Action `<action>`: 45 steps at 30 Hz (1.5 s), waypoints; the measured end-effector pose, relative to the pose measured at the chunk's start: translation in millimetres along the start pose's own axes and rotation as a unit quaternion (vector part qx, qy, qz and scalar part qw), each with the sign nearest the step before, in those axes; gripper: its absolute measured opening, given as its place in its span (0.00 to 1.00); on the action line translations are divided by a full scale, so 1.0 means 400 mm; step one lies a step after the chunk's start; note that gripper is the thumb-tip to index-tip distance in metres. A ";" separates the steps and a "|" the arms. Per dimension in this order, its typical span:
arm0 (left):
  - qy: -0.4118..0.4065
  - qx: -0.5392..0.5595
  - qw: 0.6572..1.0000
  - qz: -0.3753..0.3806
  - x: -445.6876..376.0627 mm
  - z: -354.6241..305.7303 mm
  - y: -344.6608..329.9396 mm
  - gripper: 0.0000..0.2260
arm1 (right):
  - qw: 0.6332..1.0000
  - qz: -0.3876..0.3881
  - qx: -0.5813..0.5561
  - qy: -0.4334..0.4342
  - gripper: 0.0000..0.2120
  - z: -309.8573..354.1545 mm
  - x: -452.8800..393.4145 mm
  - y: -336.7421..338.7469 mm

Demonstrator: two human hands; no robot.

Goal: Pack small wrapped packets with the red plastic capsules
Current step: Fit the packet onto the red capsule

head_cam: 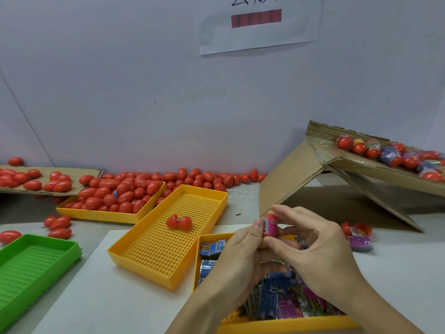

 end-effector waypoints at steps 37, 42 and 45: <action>-0.010 0.008 0.998 -0.062 -0.023 -0.013 0.037 0.20 | 0.989 0.007 0.123 0.079 0.25 0.036 -0.002 -0.002; -0.017 -0.015 0.995 -0.097 -0.029 -0.009 0.056 0.15 | 0.992 0.020 0.117 0.051 0.31 0.015 -0.006 -0.004; -0.026 -0.002 0.990 -0.137 -0.027 -0.035 0.079 0.15 | 0.995 0.002 0.099 0.032 0.30 0.000 -0.013 0.011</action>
Point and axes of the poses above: each hand's wrist, its own x-axis away from the middle knuckle, its own y-axis out of the back of the hand, z = x × y, the point moved 9 cm from there along -x, towards the middle knuckle, and after that the axes turned 13 degrees about -z, right-handed, at the moved point
